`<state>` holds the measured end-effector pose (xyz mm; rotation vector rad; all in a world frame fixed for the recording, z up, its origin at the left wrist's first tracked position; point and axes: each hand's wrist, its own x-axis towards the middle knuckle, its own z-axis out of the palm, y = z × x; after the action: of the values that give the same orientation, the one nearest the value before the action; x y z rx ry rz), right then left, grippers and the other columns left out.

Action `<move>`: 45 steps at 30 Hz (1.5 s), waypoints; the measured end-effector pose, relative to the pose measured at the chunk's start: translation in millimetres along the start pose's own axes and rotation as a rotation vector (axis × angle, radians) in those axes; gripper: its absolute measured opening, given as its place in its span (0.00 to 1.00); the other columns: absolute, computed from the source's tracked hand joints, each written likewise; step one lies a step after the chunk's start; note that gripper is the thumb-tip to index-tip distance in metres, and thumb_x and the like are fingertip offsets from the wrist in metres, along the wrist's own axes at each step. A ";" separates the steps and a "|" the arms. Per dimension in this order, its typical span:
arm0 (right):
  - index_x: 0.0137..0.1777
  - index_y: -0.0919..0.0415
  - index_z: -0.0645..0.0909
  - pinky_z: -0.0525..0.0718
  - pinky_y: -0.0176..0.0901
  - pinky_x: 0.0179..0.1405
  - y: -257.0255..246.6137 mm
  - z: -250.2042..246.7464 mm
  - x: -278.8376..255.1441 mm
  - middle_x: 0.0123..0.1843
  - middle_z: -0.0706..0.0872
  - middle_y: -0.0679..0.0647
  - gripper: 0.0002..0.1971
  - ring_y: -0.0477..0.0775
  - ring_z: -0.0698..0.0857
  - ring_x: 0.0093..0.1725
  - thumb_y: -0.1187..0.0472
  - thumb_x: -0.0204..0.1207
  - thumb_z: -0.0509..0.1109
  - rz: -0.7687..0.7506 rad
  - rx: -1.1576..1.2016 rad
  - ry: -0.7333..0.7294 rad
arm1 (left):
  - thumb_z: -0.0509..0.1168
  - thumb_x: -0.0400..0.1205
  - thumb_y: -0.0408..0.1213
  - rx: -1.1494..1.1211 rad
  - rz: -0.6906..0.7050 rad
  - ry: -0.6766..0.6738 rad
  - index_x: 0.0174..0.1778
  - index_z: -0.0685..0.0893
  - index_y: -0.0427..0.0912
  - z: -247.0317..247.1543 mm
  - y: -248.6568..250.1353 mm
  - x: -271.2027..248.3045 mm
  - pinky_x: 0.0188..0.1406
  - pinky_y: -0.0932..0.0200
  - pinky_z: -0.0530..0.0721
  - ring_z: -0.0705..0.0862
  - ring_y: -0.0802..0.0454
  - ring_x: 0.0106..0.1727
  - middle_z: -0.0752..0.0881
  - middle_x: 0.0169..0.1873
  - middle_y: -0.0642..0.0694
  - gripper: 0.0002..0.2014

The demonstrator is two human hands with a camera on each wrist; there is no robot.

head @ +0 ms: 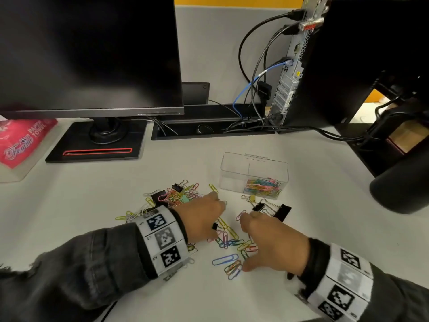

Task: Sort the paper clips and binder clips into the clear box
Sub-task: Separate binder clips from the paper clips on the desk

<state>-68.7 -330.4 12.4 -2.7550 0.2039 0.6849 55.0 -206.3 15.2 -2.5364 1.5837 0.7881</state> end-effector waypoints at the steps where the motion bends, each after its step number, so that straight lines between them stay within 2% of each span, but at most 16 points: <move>1: 0.63 0.60 0.70 0.73 0.43 0.47 -1.3 -0.4 6.5 0.56 0.75 0.55 0.31 0.53 0.74 0.51 0.47 0.66 0.79 -0.024 -0.003 0.030 | 0.70 0.77 0.38 -0.028 0.025 -0.011 0.65 0.76 0.38 -1.3 3.2 1.7 0.52 0.52 0.80 0.79 0.45 0.55 0.74 0.57 0.43 0.21; 4: 0.54 0.60 0.75 0.71 0.44 0.40 1.9 -5.5 19.6 0.46 0.73 0.53 0.21 0.54 0.73 0.45 0.50 0.69 0.77 -0.056 0.004 0.128 | 0.69 0.79 0.37 -0.134 0.071 0.055 0.66 0.79 0.42 -12.4 0.8 -3.2 0.50 0.62 0.77 0.82 0.51 0.54 0.80 0.58 0.46 0.19; 7: 0.49 0.58 0.78 0.74 0.45 0.37 11.2 -12.5 26.0 0.44 0.77 0.52 0.16 0.54 0.76 0.42 0.52 0.68 0.78 -0.077 0.047 0.203 | 0.70 0.79 0.38 -0.189 0.015 0.209 0.62 0.80 0.50 -23.3 -16.6 -17.2 0.51 0.61 0.79 0.78 0.59 0.45 0.79 0.52 0.54 0.16; 9: 0.50 0.56 0.81 0.76 0.44 0.38 11.7 -15.6 28.1 0.43 0.78 0.50 0.14 0.52 0.77 0.41 0.52 0.68 0.78 -0.130 0.074 0.255 | 0.70 0.78 0.42 -0.148 -0.032 0.238 0.58 0.80 0.54 -24.7 -24.5 -26.3 0.44 0.62 0.78 0.75 0.63 0.40 0.78 0.49 0.59 0.13; 12: 0.58 0.53 0.82 0.72 0.38 0.38 0.3 -16.1 31.7 0.47 0.78 0.48 0.17 0.45 0.73 0.40 0.51 0.71 0.75 -0.256 0.061 0.240 | 0.70 0.77 0.45 -0.095 -0.068 0.217 0.51 0.82 0.55 -21.2 -28.8 -32.1 0.33 0.66 0.71 0.74 0.69 0.35 0.82 0.45 0.61 0.08; 15: 0.60 0.52 0.82 0.73 0.41 0.40 -10.1 -15.0 39.1 0.52 0.79 0.51 0.15 0.49 0.76 0.43 0.57 0.74 0.73 -0.320 -0.011 0.175 | 0.72 0.75 0.43 -0.083 -0.115 0.188 0.47 0.83 0.53 -17.1 -30.8 -33.9 0.35 0.64 0.75 0.78 0.63 0.36 0.84 0.40 0.59 0.07; 18: 0.46 0.57 0.83 0.77 0.45 0.37 -15.9 -14.1 45.3 0.44 0.77 0.50 0.06 0.58 0.81 0.44 0.66 0.72 0.70 -0.341 -0.083 0.162 | 0.75 0.72 0.41 -0.080 -0.144 0.130 0.43 0.80 0.48 -12.7 -29.6 -36.3 0.44 0.58 0.81 0.84 0.53 0.42 0.80 0.33 0.56 0.10; 20: 0.40 0.58 0.81 0.81 0.50 0.37 -16.4 -12.8 46.1 0.40 0.76 0.50 0.06 0.59 0.81 0.42 0.70 0.71 0.67 -0.357 -0.085 0.156 | 0.76 0.71 0.41 -0.093 -0.149 0.120 0.38 0.76 0.49 -11.2 -29.4 -40.5 0.47 0.54 0.83 0.84 0.51 0.41 0.78 0.31 0.54 0.12; 23: 0.41 0.58 0.80 0.83 0.53 0.38 -13.4 -12.7 43.2 0.40 0.80 0.52 0.06 0.57 0.81 0.40 0.70 0.71 0.67 -0.377 -0.077 0.158 | 0.76 0.72 0.41 -0.110 -0.152 0.131 0.38 0.77 0.48 -8.8 -34.8 -47.4 0.44 0.57 0.81 0.81 0.56 0.35 0.78 0.29 0.56 0.12; 27: 0.50 0.52 0.79 0.82 0.45 0.36 -6.7 -20.1 34.6 0.41 0.87 0.47 0.08 0.50 0.82 0.38 0.64 0.73 0.68 -0.343 -0.054 0.249 | 0.75 0.73 0.40 -0.168 -0.144 0.133 0.42 0.79 0.46 -4.3 -47.7 -57.2 0.32 0.70 0.74 0.83 0.61 0.33 0.88 0.31 0.54 0.10; 29: 0.50 0.51 0.80 0.81 0.41 0.38 4.4 -28.5 31.1 0.41 0.88 0.46 0.08 0.47 0.82 0.38 0.63 0.74 0.66 -0.285 -0.053 0.354 | 0.75 0.74 0.43 -0.180 -0.149 0.142 0.42 0.79 0.50 -0.9 -52.0 -64.4 0.34 0.70 0.75 0.83 0.63 0.33 0.88 0.32 0.56 0.10; 31: 0.50 0.50 0.81 0.78 0.38 0.40 18.3 -37.4 27.5 0.43 0.87 0.46 0.09 0.46 0.81 0.40 0.63 0.74 0.66 -0.218 -0.077 0.386 | 0.74 0.74 0.47 -0.157 -0.157 0.153 0.42 0.78 0.54 4.6 -52.9 -72.4 0.35 0.68 0.76 0.82 0.64 0.34 0.87 0.32 0.60 0.10; 34: 0.55 0.50 0.83 0.71 0.33 0.39 30.8 -40.2 26.5 0.49 0.84 0.45 0.09 0.38 0.75 0.38 0.59 0.75 0.69 -0.201 -0.098 0.300 | 0.72 0.73 0.55 -0.121 -0.157 0.167 0.42 0.76 0.57 14.4 -52.3 -80.0 0.33 0.68 0.72 0.80 0.67 0.35 0.86 0.34 0.64 0.12; 36: 0.57 0.49 0.84 0.71 0.31 0.39 30.0 -38.2 29.2 0.51 0.83 0.45 0.11 0.35 0.71 0.36 0.57 0.75 0.71 -0.247 -0.076 0.253 | 0.71 0.73 0.59 -0.126 -0.154 0.174 0.43 0.76 0.58 18.1 -52.0 -81.5 0.32 0.68 0.71 0.79 0.70 0.37 0.86 0.35 0.64 0.13; 40: 0.61 0.47 0.84 0.79 0.41 0.46 18.9 -35.6 34.0 0.55 0.83 0.46 0.14 0.45 0.78 0.46 0.56 0.76 0.71 -0.331 -0.099 0.168 | 0.70 0.75 0.56 -0.143 -0.130 0.198 0.46 0.77 0.58 20.1 -48.9 -83.9 0.30 0.71 0.70 0.78 0.72 0.37 0.85 0.37 0.62 0.11; 45: 0.57 0.50 0.86 0.81 0.39 0.44 7.9 -35.5 37.1 0.52 0.86 0.48 0.11 0.47 0.84 0.47 0.57 0.76 0.70 -0.370 -0.194 0.093 | 0.69 0.77 0.53 -0.166 -0.116 0.220 0.48 0.78 0.58 21.5 -45.9 -85.4 0.30 0.73 0.71 0.78 0.72 0.38 0.86 0.38 0.62 0.09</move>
<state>-22.3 -351.6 22.7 -2.8923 -0.3646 0.4989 56.1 -107.4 24.3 -2.8919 1.4645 0.6747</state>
